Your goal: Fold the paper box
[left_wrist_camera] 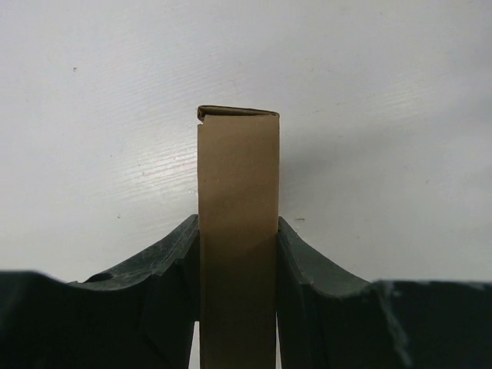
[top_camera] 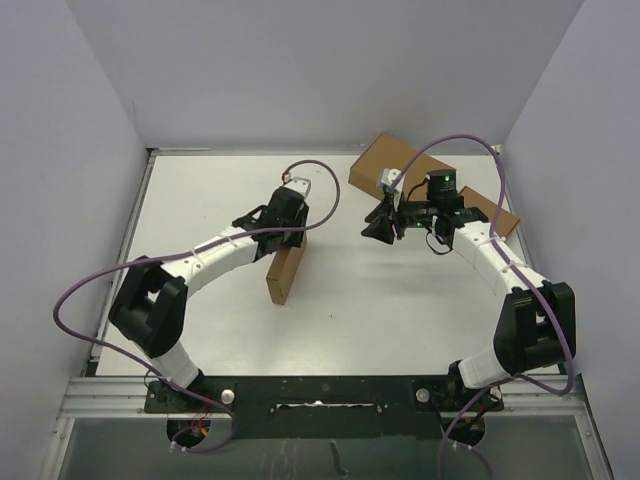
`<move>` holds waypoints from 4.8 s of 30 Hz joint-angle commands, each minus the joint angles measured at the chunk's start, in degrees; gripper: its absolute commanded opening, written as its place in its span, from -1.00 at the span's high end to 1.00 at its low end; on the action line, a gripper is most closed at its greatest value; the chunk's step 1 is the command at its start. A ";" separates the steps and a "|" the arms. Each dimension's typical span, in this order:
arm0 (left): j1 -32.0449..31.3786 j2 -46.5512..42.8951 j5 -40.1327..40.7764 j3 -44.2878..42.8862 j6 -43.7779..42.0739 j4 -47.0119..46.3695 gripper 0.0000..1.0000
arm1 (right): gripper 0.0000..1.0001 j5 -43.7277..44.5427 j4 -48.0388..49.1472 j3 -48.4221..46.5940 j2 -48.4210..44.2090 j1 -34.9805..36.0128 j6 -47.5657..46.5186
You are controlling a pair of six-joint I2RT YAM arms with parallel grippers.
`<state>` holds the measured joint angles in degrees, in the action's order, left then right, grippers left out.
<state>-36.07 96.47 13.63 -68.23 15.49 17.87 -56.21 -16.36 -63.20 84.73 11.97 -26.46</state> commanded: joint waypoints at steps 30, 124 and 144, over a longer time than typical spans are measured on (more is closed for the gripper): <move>14.86 -10.15 -28.66 5.87 1.77 9.61 -0.30 | 0.21 -2.24 2.21 0.13 -0.91 -0.74 1.15; 8.03 -9.20 -30.51 0.83 7.62 -22.30 -0.69 | 0.17 -1.86 -11.31 -5.49 -4.69 -19.40 0.13; 23.79 6.26 -36.91 6.77 13.72 -20.15 0.68 | 1.00 24.16 -6.80 -5.02 5.55 -3.04 8.43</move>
<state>-9.32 97.95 -24.67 -53.98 32.86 -2.83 -42.94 -26.98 -64.90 81.78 4.29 -24.36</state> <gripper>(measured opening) 0.162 0.033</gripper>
